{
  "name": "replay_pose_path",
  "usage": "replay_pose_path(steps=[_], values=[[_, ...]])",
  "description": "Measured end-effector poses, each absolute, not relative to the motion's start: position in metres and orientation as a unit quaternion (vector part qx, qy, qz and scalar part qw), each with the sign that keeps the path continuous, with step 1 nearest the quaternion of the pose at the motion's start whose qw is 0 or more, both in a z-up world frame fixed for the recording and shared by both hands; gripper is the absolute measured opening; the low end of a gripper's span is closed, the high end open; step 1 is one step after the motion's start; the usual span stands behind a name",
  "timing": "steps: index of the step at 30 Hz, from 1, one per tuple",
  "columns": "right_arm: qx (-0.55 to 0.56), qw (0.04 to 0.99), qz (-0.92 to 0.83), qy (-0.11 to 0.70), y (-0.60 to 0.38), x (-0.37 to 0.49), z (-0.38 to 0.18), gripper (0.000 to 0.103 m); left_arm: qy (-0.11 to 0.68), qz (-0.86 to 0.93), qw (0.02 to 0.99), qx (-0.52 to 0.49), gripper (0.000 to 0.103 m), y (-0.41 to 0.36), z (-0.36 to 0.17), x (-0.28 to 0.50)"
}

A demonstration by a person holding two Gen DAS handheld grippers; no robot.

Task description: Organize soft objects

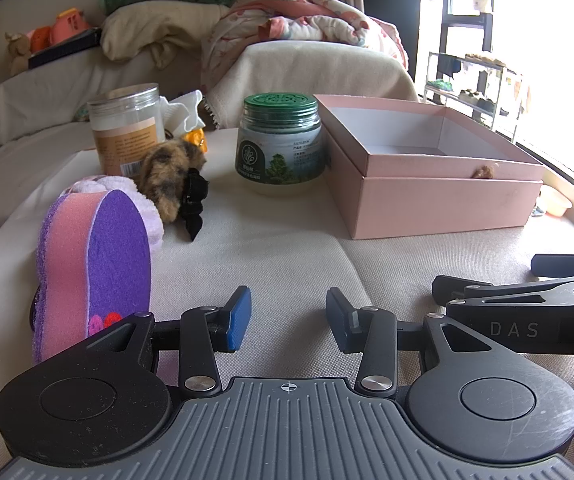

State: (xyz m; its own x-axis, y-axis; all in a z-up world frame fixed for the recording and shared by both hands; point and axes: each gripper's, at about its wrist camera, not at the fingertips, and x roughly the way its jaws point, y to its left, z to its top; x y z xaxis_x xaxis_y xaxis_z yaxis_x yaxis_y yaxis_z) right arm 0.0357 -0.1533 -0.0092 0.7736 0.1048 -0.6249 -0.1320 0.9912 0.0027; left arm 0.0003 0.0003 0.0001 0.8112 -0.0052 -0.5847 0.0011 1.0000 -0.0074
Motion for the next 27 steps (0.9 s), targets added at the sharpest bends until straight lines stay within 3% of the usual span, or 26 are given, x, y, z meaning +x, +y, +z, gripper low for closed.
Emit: replay_pose_path(steps=[27], values=[[-0.021, 0.941, 0.063, 0.331, -0.1535, 0.0358, -0.0091, 0.103, 0.307, 0.000, 0.952, 0.001, 0.046, 0.0005, -0.0002, 0.0001]])
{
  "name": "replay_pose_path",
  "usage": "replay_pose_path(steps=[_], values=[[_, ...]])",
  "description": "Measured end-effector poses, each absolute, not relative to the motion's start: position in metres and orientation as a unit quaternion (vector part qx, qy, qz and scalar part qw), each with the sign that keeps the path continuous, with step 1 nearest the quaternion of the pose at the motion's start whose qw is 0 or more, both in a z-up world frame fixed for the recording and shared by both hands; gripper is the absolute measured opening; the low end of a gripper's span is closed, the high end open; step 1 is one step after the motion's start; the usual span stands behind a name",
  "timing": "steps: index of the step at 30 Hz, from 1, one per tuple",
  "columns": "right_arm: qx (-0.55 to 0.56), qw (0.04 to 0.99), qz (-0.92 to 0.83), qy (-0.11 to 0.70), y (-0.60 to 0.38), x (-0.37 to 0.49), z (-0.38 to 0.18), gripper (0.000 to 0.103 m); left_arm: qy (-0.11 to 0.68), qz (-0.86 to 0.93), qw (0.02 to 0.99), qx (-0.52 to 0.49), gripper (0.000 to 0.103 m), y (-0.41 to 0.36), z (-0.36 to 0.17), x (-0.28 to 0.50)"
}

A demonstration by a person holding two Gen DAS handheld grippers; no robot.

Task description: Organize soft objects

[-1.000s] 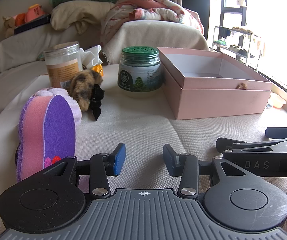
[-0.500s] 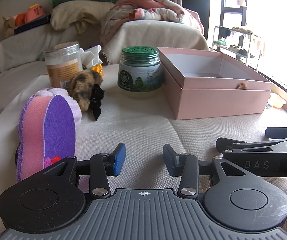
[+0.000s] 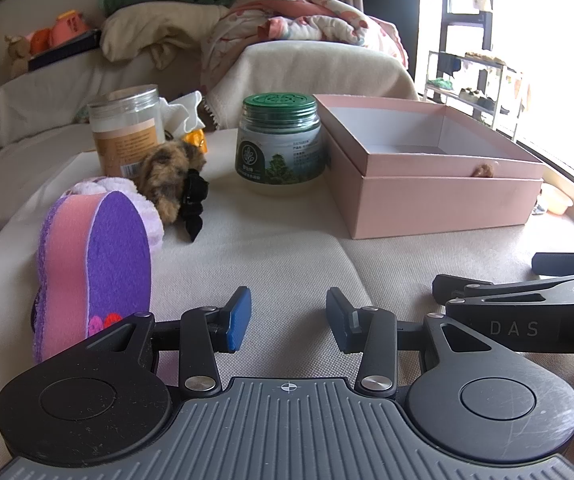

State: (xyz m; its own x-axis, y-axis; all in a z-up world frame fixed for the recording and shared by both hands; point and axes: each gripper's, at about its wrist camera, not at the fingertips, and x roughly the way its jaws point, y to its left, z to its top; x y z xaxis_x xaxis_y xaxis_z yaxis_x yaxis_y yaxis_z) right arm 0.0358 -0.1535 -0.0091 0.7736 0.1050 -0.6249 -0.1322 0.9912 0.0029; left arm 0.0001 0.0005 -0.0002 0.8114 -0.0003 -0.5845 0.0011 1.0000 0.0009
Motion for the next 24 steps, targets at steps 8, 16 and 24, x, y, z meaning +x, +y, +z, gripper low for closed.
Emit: replay_pose_path(steps=[8, 16, 24], values=[[-0.020, 0.941, 0.063, 0.330, -0.1537, 0.0359, -0.0090, 0.103, 0.307, 0.000, 0.952, 0.000, 0.046, 0.0005, -0.0001, 0.0001], [-0.020, 0.941, 0.063, 0.331, -0.1537, 0.0360, -0.0090, 0.103, 0.307, 0.000, 0.952, 0.002, 0.046, 0.0018, -0.0013, 0.0013], [-0.020, 0.941, 0.063, 0.331, -0.1539, 0.0364, -0.0090, 0.103, 0.307, 0.000, 0.952, 0.002, 0.046, 0.0006, -0.0010, 0.0010]])
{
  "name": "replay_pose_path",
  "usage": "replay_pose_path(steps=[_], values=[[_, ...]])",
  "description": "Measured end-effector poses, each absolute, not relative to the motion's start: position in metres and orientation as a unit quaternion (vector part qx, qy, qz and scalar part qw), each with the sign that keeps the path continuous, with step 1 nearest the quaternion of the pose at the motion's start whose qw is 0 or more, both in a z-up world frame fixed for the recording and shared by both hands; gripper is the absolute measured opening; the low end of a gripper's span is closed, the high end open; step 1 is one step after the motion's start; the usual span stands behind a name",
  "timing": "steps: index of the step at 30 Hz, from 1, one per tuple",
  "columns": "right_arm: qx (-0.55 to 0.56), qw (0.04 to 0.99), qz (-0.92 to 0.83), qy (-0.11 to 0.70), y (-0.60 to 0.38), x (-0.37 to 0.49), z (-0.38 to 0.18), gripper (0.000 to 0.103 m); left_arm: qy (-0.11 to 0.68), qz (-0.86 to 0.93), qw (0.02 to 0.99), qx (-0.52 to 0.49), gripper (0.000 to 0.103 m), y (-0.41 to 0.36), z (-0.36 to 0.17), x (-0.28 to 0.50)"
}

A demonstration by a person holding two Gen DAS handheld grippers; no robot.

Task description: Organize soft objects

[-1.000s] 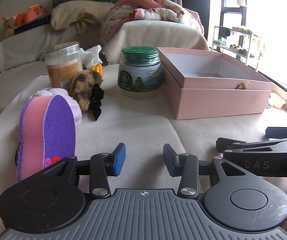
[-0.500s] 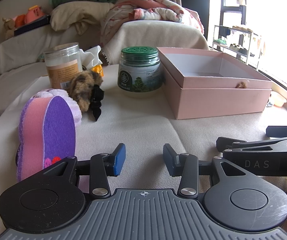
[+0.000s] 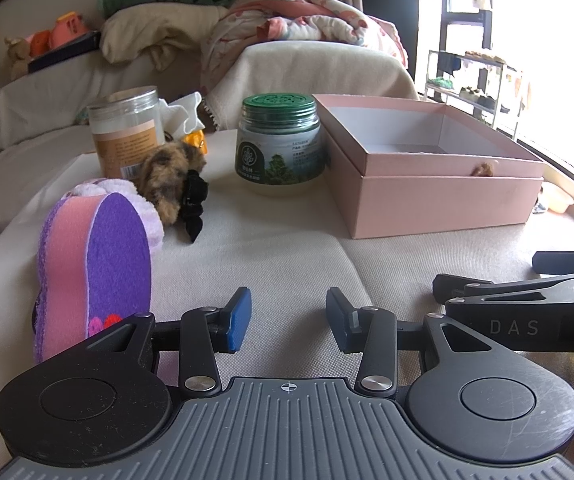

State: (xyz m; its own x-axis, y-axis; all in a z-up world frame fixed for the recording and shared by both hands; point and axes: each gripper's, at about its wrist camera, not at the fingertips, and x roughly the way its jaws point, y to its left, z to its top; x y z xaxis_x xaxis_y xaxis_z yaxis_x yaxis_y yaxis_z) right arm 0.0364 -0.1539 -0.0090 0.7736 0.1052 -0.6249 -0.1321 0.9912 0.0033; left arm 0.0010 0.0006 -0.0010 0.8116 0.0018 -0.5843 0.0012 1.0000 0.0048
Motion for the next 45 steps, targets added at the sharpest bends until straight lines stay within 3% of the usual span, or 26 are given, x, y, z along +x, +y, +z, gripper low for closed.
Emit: replay_pose_path(steps=[14, 24, 30, 34, 41, 45], values=[[-0.036, 0.926, 0.093, 0.365, -0.156, 0.046, -0.005, 0.103, 0.309, -0.091, 0.946, -0.049, 0.045, 0.012, 0.012, -0.012], [-0.042, 0.918, 0.096, 0.382, -0.156, 0.051, -0.001, 0.103, 0.197, -0.063, 0.977, -0.052, 0.044, 0.094, 0.076, -0.074], [-0.048, 0.919, 0.113, 0.374, -0.153, 0.045, -0.001, 0.103, 0.242, 0.019, 0.961, -0.133, 0.044, 0.176, 0.064, -0.046], [-0.065, 0.921, 0.140, 0.358, -0.142, 0.036, 0.007, 0.091, 0.307, 0.028, 0.945, -0.110, 0.044, 0.185, 0.039, -0.010], [-0.060, 0.917, 0.260, 0.297, -0.096, 0.001, 0.054, 0.091, 0.343, 0.026, 0.935, -0.088, 0.044, 0.187, 0.011, 0.011], [-0.061, 0.910, 0.296, 0.284, -0.045, 0.014, 0.083, 0.091, 0.337, 0.009, 0.938, -0.084, 0.028, 0.189, 0.009, 0.008]])
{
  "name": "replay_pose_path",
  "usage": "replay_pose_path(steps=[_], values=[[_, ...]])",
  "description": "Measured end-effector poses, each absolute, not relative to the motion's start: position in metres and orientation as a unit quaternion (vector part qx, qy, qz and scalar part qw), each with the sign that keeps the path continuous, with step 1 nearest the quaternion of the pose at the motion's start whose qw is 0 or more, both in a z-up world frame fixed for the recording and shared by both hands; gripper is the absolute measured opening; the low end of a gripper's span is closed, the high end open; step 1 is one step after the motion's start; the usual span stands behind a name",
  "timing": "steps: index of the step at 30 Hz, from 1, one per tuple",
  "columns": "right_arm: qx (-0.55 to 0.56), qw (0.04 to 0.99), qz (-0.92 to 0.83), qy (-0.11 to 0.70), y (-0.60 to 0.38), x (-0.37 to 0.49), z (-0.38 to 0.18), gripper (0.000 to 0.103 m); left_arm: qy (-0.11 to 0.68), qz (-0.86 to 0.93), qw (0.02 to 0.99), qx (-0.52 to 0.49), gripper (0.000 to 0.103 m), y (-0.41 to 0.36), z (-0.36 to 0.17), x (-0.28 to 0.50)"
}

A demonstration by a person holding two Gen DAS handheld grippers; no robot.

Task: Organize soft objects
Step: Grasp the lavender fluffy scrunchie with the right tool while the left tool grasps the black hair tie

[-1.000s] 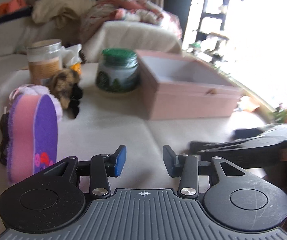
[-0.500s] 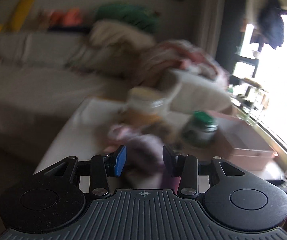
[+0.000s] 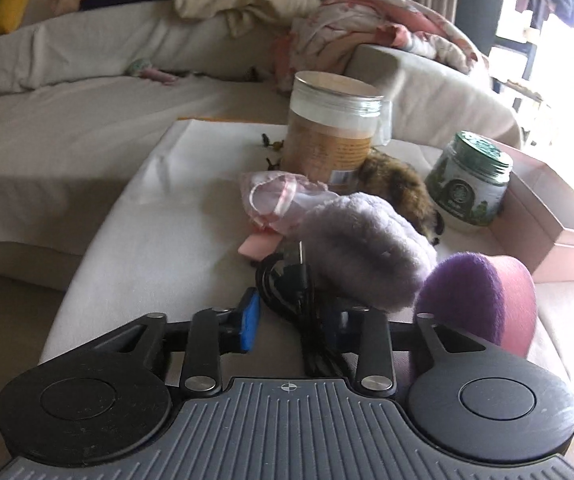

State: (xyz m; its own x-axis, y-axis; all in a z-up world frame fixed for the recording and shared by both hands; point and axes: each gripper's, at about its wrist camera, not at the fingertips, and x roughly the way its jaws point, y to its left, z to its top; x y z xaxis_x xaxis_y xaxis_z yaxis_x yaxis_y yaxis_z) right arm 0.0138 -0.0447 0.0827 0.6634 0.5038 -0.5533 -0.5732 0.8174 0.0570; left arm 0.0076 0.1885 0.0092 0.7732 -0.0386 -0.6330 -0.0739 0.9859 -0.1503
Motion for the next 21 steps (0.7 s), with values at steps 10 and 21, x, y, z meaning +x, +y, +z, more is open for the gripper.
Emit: replay_pose_path(steps=[10, 21], values=[[-0.050, 0.804, 0.328, 0.493, 0.073, 0.143, 0.086, 0.067, 0.324, -0.049, 0.938, -0.111, 0.013, 0.229, 0.023, -0.035], [-0.081, 0.814, 0.327, 0.472, 0.065, 0.122, 0.104, 0.027, 0.311, -0.089, 0.935, -0.145, 0.016, 0.236, 0.029, -0.037]])
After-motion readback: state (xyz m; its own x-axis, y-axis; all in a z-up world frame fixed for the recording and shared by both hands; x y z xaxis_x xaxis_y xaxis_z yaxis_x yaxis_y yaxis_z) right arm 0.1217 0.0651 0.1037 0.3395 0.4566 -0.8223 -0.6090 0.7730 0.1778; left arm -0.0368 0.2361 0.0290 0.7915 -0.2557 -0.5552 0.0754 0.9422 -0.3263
